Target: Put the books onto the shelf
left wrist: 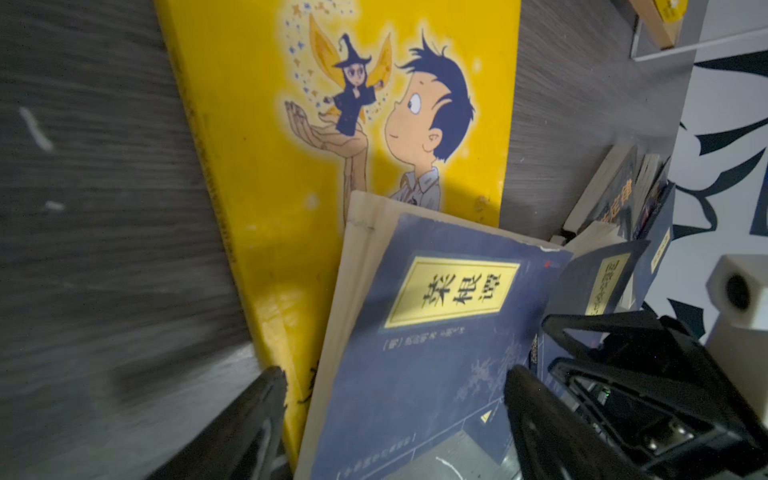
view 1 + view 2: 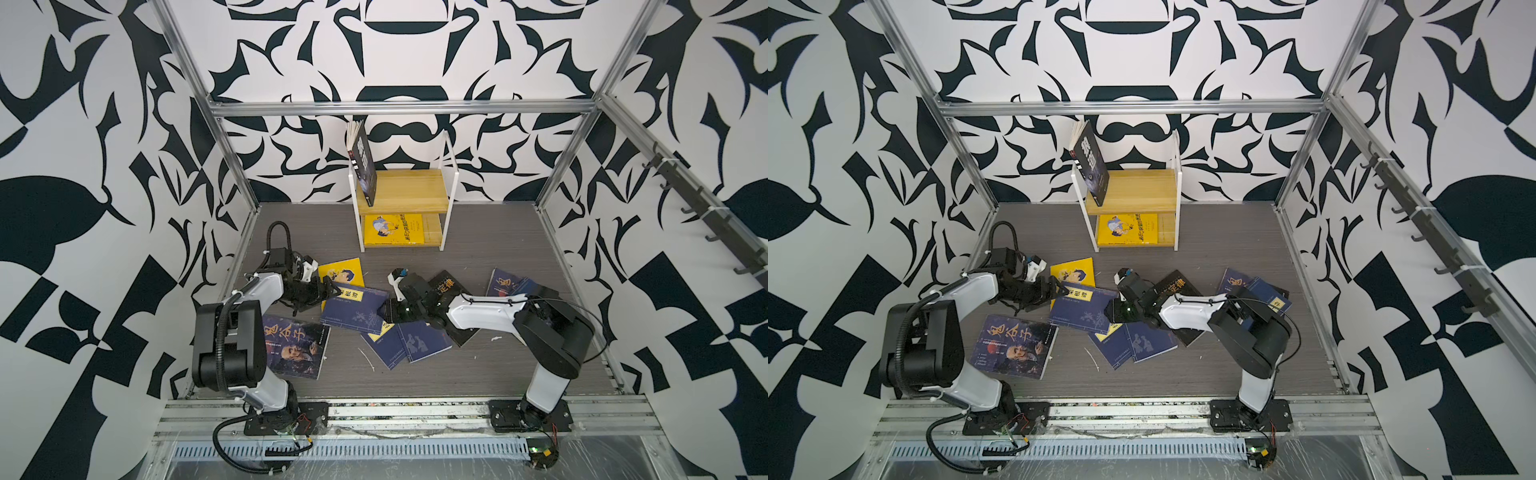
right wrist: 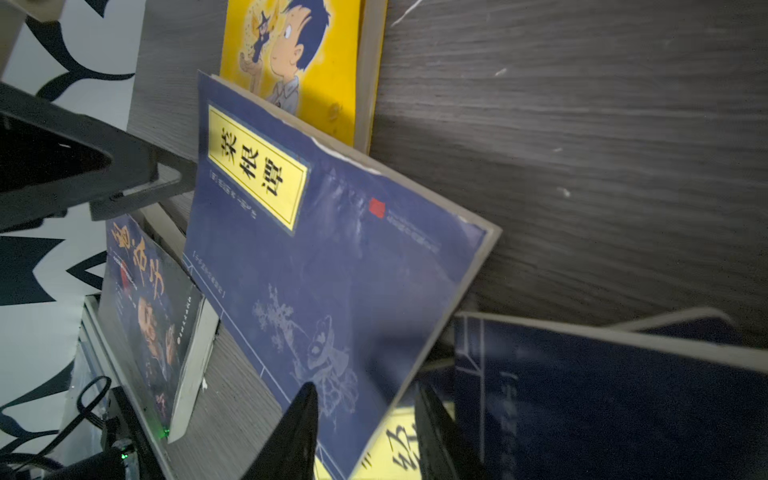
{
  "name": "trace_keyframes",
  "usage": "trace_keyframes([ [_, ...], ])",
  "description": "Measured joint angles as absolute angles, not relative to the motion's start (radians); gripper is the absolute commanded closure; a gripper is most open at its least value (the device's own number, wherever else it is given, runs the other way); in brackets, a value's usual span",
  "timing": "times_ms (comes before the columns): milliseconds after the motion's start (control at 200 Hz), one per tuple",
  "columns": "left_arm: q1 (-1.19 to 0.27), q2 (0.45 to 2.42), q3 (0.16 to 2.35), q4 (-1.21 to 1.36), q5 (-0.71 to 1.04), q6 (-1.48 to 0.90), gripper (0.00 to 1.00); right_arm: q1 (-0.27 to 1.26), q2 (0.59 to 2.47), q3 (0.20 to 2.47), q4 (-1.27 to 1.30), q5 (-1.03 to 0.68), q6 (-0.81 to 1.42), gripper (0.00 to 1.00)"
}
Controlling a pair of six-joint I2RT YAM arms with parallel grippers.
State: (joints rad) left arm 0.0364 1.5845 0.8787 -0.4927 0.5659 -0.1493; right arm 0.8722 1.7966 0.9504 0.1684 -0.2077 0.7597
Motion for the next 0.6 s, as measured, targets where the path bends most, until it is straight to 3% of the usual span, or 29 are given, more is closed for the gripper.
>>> trace_keyframes([
  [260, 0.017, 1.592, 0.884, -0.486, 0.584, -0.168, 0.33, 0.871, 1.853, 0.963, 0.199, -0.237, 0.792, 0.59],
  [410, 0.017, 1.592, 0.884, -0.477, 0.584, -0.175, 0.54, 0.871, 1.854, 0.968, 0.189, -0.237, 0.793, 0.59],
  [600, 0.016, 1.566, 0.894, -0.480, 0.584, -0.192, 0.91, 0.869, 1.853, 0.980, 0.158, -0.228, 0.780, 0.58],
])
